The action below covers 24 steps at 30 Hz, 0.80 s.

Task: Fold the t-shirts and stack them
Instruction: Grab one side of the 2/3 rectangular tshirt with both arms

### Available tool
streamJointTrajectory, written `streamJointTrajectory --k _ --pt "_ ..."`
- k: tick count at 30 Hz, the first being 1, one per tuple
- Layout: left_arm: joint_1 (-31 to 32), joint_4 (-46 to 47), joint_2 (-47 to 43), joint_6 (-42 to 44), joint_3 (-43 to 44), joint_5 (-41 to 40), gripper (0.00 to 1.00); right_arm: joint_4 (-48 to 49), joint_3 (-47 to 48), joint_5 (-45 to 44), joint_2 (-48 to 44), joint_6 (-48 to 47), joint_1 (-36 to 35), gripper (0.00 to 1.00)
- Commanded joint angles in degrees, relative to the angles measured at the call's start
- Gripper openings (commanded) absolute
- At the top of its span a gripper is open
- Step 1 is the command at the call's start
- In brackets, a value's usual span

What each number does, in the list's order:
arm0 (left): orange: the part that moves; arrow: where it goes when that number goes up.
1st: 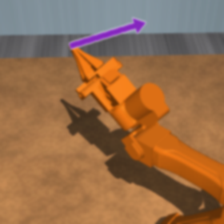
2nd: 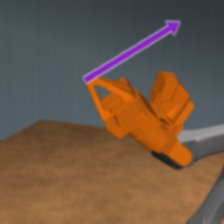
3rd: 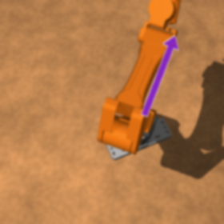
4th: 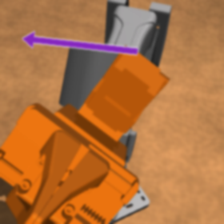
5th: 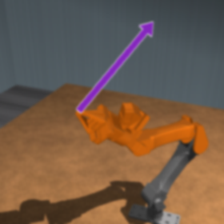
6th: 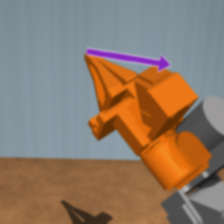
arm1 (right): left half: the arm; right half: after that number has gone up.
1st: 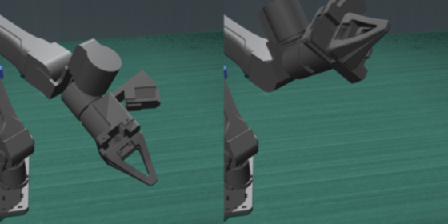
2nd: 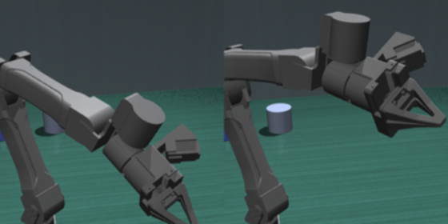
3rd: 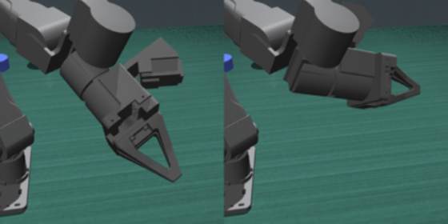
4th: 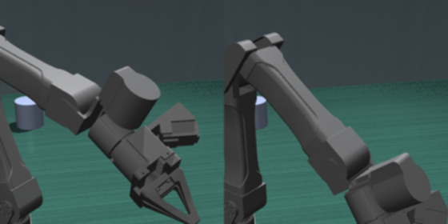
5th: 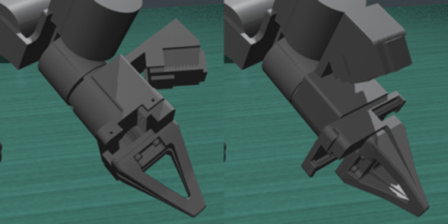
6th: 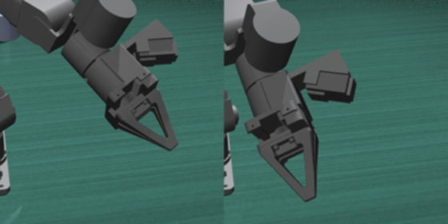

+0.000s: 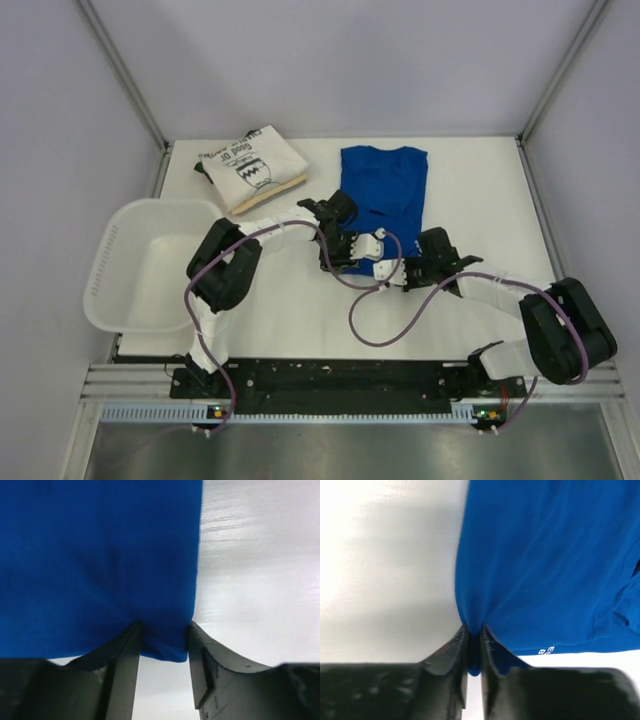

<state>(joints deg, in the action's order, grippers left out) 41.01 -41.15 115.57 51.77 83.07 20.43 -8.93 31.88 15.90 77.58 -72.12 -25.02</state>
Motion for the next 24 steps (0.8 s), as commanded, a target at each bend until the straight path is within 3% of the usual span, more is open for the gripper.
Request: streamJointTrajectory --k 1,3,4,9,16,20,24 --pt "0.6 -2.2 2.1 -1.3 1.0 -2.0 0.29 -1.7 1.9 -1.5 1.1 -0.9 -1.2 0.00" --pt "0.5 -2.8 1.5 -2.2 1.1 -2.1 0.02 -4.3 2.7 -1.6 -0.3 -0.5 -2.0 0.00" --pt "0.5 -2.9 0.7 -2.5 0.9 -2.1 0.00 -7.0 3.6 -1.1 -1.1 -0.2 -2.5 0.00" --pt "0.5 -8.4 -5.2 -3.2 -1.9 -0.7 0.00 -24.2 7.8 -2.8 -8.8 0.7 -9.8 0.00" --pt "0.9 -26.9 -20.6 0.8 -9.8 5.8 0.00 -53.8 19.1 -2.9 -22.5 8.7 -22.9 0.00" --pt "1.7 -36.7 -28.3 1.7 -8.6 9.5 0.00 -62.5 27.6 -2.3 -24.4 15.0 -29.6 0.00" --pt "1.6 -37.9 -31.0 -2.6 -1.2 10.1 0.00 -63.6 33.8 -1.8 -24.4 18.5 -29.3 0.00"
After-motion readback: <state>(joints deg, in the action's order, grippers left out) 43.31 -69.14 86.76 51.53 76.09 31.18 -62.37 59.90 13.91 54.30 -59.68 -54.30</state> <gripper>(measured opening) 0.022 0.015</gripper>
